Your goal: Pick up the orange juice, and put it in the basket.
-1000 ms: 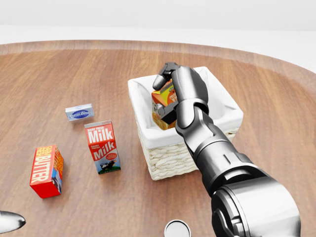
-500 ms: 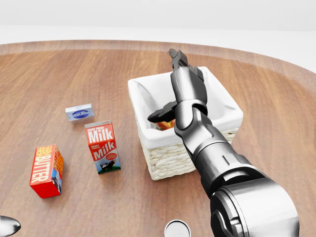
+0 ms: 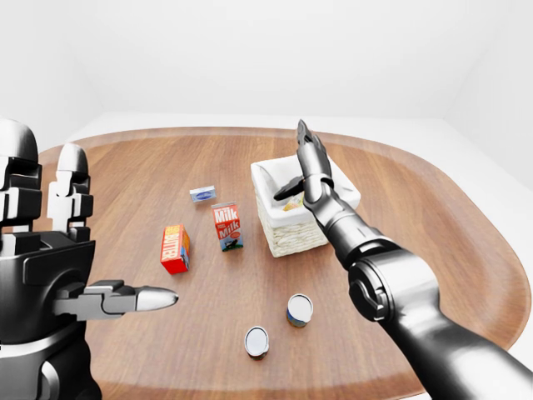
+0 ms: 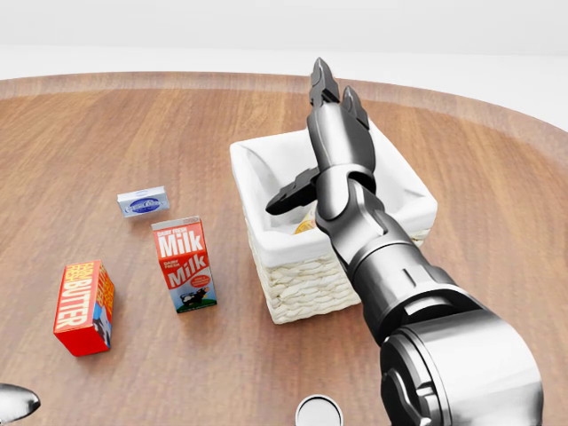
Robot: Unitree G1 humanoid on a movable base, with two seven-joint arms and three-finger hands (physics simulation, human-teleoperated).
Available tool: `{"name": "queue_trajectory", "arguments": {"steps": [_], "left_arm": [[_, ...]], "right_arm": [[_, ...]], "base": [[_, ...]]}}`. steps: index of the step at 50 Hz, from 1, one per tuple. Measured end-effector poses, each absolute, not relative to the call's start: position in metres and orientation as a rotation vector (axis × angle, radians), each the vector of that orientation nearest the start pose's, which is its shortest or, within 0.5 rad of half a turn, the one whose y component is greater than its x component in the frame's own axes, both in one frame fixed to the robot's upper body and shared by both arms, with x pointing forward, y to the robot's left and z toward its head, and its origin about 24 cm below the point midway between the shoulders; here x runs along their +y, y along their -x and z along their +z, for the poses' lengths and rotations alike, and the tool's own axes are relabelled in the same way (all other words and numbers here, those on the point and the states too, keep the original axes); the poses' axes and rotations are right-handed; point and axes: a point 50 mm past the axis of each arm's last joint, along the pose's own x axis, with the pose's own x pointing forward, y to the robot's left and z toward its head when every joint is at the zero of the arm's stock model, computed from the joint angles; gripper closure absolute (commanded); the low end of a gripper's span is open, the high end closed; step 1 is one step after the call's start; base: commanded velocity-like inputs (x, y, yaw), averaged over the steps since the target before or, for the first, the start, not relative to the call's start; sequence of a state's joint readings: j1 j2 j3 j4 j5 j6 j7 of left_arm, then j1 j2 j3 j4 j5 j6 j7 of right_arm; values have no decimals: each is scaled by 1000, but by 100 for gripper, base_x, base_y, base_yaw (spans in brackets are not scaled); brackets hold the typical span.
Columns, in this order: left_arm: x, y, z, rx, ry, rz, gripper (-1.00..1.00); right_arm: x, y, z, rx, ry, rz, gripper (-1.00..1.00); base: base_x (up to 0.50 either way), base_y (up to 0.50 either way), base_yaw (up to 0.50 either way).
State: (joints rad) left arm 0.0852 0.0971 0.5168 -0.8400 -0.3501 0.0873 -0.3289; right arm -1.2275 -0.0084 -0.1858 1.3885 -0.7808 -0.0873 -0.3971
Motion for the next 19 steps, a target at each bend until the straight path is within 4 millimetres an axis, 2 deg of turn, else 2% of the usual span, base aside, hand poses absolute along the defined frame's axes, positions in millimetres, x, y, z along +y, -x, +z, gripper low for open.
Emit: {"name": "queue_trajectory", "arguments": {"steps": [19], "left_arm": [[227,-164,209,-722,-110,-4,-100]], "right_arm": [[-80,-422,179,-184,814,-97,-100]], "base": [[0,0,0]]}}
